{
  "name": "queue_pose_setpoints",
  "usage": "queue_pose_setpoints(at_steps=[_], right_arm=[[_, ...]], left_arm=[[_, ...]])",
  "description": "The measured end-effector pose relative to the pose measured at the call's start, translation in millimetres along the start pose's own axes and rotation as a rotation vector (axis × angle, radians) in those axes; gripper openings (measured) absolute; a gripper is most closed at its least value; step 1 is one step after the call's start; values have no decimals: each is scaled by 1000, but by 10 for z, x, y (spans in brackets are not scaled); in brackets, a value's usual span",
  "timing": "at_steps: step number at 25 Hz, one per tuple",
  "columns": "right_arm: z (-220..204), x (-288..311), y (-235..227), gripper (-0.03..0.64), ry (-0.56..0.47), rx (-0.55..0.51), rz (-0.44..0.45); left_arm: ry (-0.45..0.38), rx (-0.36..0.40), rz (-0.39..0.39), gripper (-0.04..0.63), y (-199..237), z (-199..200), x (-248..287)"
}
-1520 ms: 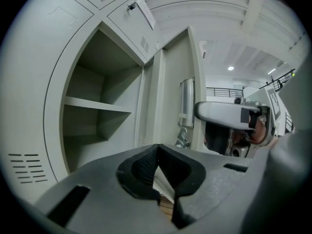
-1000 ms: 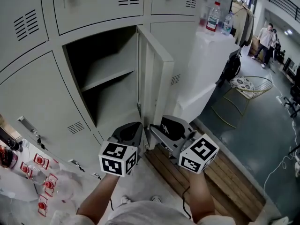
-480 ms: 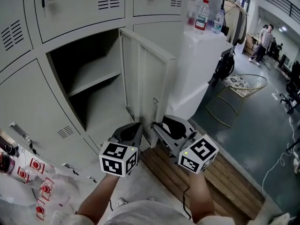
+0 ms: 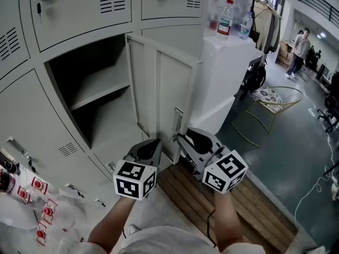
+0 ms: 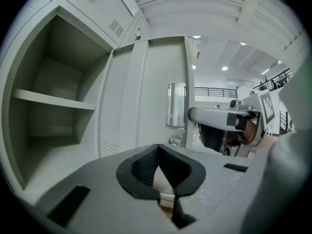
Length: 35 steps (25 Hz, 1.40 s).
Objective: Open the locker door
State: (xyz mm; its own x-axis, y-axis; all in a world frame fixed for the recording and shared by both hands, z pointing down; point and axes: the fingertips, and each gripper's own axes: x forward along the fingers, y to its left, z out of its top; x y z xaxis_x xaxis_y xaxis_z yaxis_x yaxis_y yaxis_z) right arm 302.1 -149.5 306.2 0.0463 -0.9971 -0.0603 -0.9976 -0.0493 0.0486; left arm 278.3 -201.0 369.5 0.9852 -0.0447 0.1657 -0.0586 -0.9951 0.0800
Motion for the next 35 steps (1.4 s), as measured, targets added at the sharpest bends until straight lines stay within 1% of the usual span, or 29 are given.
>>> queue_pose_setpoints(at_steps=[12, 19, 28, 32, 35], right_arm=[[-43, -69, -413, 83, 4, 11, -34], [-64, -78, -587, 83, -1, 33, -95], [-71, -90, -606, 84, -12, 45, -141], [-66, -94, -561, 86, -13, 30, -163], [-73, -131, -539, 86, -7, 11, -197]], left_arm=[[-1, -10, 55, 6, -36, -28, 124], [2, -14, 72, 6, -43, -52, 133], [13, -14, 67, 6, -28, -94, 77], [13, -12, 59, 6, 5, -85, 27], [15, -11, 49, 6, 14, -87, -12]])
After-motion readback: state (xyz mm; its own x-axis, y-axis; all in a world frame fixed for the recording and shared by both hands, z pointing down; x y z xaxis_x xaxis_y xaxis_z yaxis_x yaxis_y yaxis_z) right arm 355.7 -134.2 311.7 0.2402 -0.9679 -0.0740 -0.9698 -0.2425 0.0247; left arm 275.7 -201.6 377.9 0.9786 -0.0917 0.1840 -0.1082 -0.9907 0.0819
